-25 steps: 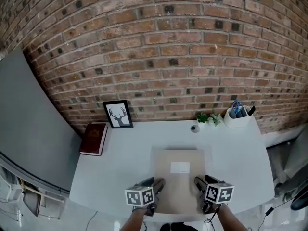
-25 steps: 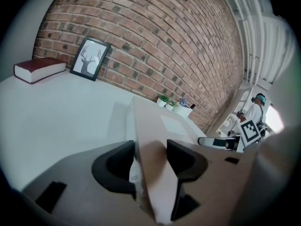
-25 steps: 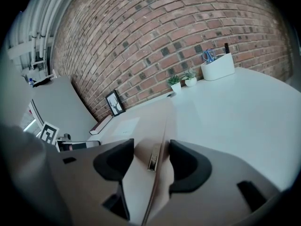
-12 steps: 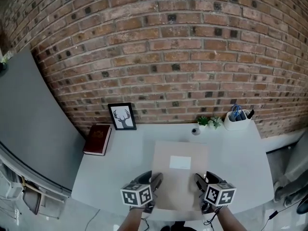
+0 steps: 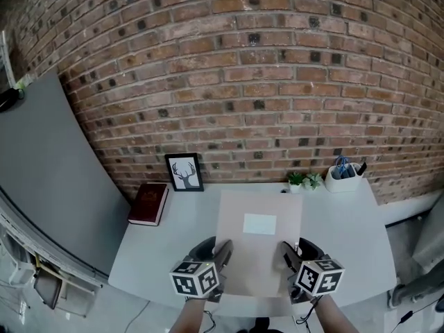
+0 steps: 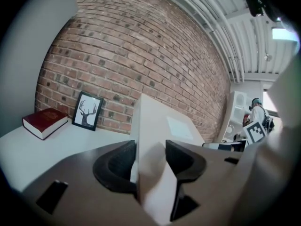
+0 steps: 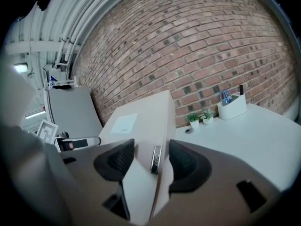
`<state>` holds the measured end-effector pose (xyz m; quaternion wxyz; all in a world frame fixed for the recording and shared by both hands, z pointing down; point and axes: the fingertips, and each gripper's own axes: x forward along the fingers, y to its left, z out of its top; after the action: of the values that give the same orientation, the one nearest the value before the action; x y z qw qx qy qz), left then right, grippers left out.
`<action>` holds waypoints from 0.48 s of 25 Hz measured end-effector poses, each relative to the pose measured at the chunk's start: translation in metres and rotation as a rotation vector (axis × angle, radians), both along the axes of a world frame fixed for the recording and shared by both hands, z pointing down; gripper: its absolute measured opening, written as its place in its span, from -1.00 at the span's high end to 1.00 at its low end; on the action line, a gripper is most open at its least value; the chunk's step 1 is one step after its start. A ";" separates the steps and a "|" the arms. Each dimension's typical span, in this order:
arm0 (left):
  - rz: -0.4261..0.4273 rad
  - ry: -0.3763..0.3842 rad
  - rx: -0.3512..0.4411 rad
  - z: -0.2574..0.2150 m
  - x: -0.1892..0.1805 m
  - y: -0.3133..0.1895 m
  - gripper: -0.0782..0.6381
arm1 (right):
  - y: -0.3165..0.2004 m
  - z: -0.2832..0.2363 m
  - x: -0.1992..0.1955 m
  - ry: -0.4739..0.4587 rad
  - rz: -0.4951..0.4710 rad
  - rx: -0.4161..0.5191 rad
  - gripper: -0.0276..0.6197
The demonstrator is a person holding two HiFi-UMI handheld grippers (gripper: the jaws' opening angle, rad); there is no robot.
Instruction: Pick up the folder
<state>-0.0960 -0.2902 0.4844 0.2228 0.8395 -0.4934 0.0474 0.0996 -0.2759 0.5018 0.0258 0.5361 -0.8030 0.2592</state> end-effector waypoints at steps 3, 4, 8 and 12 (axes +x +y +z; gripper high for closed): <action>-0.018 0.001 0.041 -0.018 -0.006 0.000 0.21 | -0.001 -0.015 -0.006 -0.007 -0.006 0.031 0.20; -0.023 0.003 0.055 -0.024 -0.009 0.000 0.22 | -0.001 -0.022 -0.008 -0.008 -0.008 0.044 0.19; -0.043 0.012 0.108 -0.046 -0.016 0.004 0.21 | 0.000 -0.047 -0.015 0.009 -0.022 0.106 0.20; -0.063 0.016 0.158 -0.065 -0.022 0.010 0.21 | 0.002 -0.071 -0.021 0.034 -0.033 0.163 0.20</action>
<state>-0.1177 -0.2803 0.4190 0.1610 0.8388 -0.5200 -0.0056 0.0790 -0.2738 0.4308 -0.0002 0.5275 -0.8295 0.1834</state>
